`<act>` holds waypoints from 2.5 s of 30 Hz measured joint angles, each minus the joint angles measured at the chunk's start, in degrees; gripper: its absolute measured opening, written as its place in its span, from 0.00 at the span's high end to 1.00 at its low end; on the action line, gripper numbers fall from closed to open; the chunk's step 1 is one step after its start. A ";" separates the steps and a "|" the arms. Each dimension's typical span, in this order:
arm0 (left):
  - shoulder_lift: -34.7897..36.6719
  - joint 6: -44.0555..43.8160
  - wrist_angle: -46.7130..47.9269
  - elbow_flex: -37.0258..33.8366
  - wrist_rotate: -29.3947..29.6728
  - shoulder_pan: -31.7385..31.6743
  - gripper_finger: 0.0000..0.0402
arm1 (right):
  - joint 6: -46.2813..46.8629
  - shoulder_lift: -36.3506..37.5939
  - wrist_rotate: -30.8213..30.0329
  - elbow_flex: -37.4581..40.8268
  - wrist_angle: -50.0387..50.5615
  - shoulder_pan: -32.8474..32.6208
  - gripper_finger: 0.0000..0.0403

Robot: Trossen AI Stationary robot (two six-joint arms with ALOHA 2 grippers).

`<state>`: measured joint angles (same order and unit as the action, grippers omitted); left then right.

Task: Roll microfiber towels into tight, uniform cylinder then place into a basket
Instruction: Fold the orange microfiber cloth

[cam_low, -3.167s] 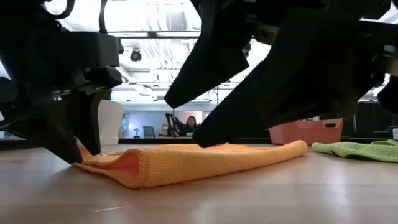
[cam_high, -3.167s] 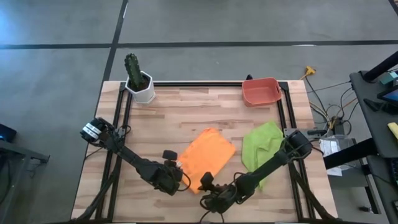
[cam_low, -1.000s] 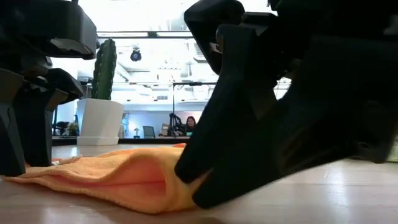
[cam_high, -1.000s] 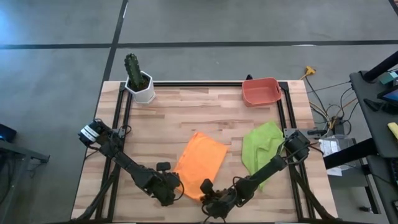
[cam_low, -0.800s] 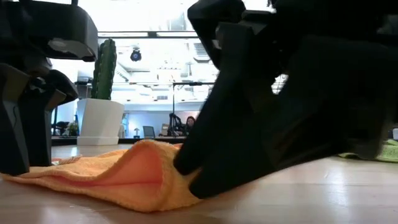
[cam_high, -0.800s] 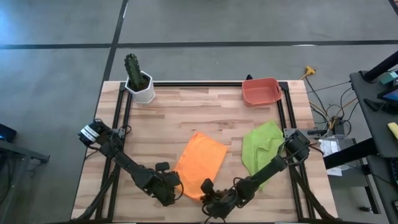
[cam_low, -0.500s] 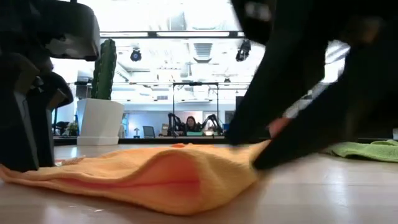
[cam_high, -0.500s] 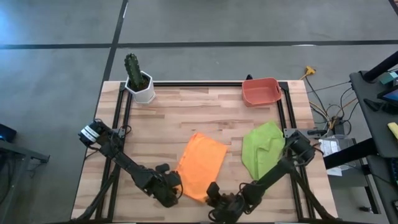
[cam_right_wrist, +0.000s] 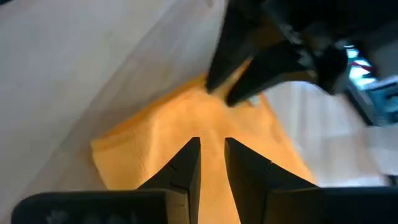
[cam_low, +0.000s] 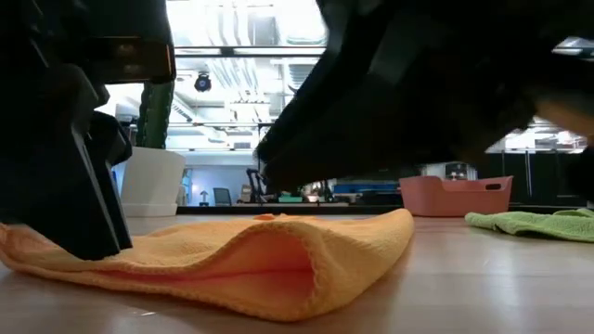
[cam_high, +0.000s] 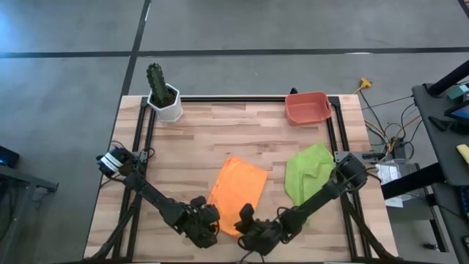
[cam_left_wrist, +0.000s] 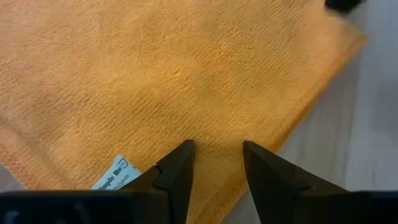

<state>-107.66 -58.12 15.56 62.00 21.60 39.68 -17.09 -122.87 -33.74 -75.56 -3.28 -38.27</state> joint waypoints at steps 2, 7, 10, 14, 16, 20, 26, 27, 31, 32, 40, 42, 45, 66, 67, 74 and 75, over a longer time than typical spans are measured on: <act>0.00 0.01 0.55 0.00 0.01 -0.08 0.68 | -0.12 -0.77 4.14 0.04 -0.48 0.39 0.84; 0.20 0.01 2.76 -0.02 0.13 -0.07 0.68 | 0.29 -0.95 7.14 1.30 0.07 -0.44 0.89; 0.04 -0.03 3.01 -0.02 0.32 -0.07 0.68 | 0.38 -0.79 7.18 1.77 0.49 -1.43 0.92; 0.02 -0.06 2.91 -0.02 0.27 -0.09 0.68 | 1.27 -0.91 9.12 1.92 1.45 -1.91 0.95; 0.00 -0.08 2.88 -0.02 0.25 -0.11 0.68 | 3.04 -0.96 9.50 2.46 1.40 -1.90 0.96; 0.00 -0.85 2.86 -0.02 0.09 0.20 0.68 | 3.98 -0.85 9.27 3.28 1.04 -1.89 0.97; 0.00 -1.39 3.03 0.15 -0.12 0.52 0.68 | 2.76 -0.25 7.79 3.21 1.82 -3.01 0.97; 0.00 -1.39 3.01 0.15 -0.16 0.52 0.68 | 2.35 -0.14 7.72 3.21 1.82 -3.25 0.97; 0.00 -1.41 3.02 0.15 -0.30 0.53 0.68 | -0.04 0.26 7.72 3.25 1.48 -4.12 0.97; 0.00 -1.38 3.01 0.15 -0.30 0.54 0.68 | -0.84 0.30 7.76 3.29 1.43 -4.19 0.97; 0.00 -0.66 3.01 0.13 -0.43 0.75 0.68 | -3.45 0.33 10.77 2.90 -1.03 -3.62 0.95; 0.00 1.59 2.99 0.13 -0.46 1.06 0.68 | -3.57 0.33 11.34 2.90 -1.88 -3.31 0.90; 0.00 5.12 2.95 0.21 -0.13 1.85 0.68 | -3.90 0.37 11.38 2.90 -1.78 -2.57 0.81; 0.00 9.04 2.93 0.68 3.62 2.75 0.68 | -10.79 -2.27 11.70 1.90 -6.04 -0.40 0.71; 0.00 9.04 2.83 0.68 3.64 2.75 0.68 | -10.74 -2.46 11.87 1.85 -6.30 -0.14 0.72; 0.09 9.04 2.95 1.26 3.67 2.75 0.68 | -8.99 -2.74 17.39 1.87 -6.26 2.07 0.79; 0.11 9.04 2.96 1.42 3.53 2.75 0.68 | -8.49 -2.76 18.01 1.89 -6.16 2.27 0.80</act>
<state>-107.55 -49.08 18.52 63.42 25.13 42.44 -25.58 -125.62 -15.72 -73.68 -9.44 -36.00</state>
